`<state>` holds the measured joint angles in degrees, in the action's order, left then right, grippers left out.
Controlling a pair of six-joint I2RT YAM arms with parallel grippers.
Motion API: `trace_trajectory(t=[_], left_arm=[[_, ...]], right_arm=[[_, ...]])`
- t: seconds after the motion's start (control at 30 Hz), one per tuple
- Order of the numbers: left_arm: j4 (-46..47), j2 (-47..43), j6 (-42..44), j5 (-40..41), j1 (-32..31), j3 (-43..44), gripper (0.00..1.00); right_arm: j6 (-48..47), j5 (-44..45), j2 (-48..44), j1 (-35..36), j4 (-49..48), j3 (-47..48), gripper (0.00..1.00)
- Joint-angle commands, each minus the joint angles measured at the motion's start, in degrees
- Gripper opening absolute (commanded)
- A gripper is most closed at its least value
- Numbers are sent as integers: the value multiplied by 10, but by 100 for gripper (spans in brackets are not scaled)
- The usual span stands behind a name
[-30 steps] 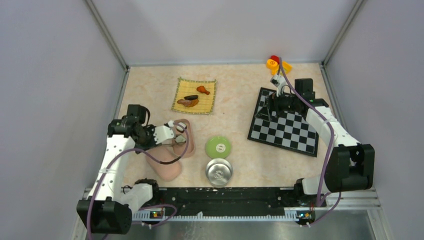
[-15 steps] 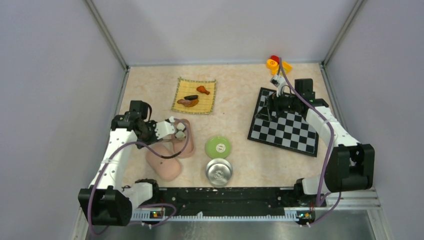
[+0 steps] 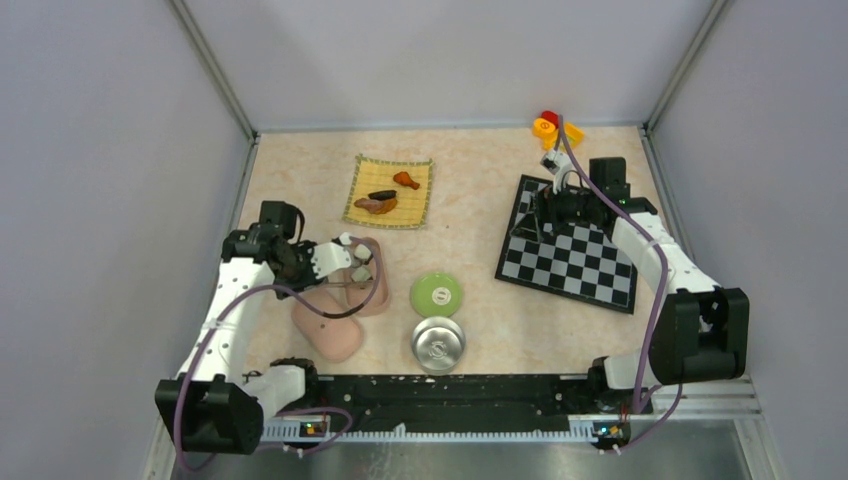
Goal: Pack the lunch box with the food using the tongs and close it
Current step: Place the fake food in the packing box, then pick up the fake food from the plate.
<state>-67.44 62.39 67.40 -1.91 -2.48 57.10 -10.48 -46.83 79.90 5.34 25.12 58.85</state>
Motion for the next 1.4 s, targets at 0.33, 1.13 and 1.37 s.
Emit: trace_trajectory(t=[0.33,1.13,1.37], left_arm=[[-8,7,-37,-55,-2,128,46],[394,67,56,61,-13,-17,45],[458,71,64,93,-38,-57,42]], right_arm=[[-10,-12,-6,-2,-10,3,85],[-11,-7,-4,-3,-9,3,85],[-11,-7,-3,-3,-9,3,85]])
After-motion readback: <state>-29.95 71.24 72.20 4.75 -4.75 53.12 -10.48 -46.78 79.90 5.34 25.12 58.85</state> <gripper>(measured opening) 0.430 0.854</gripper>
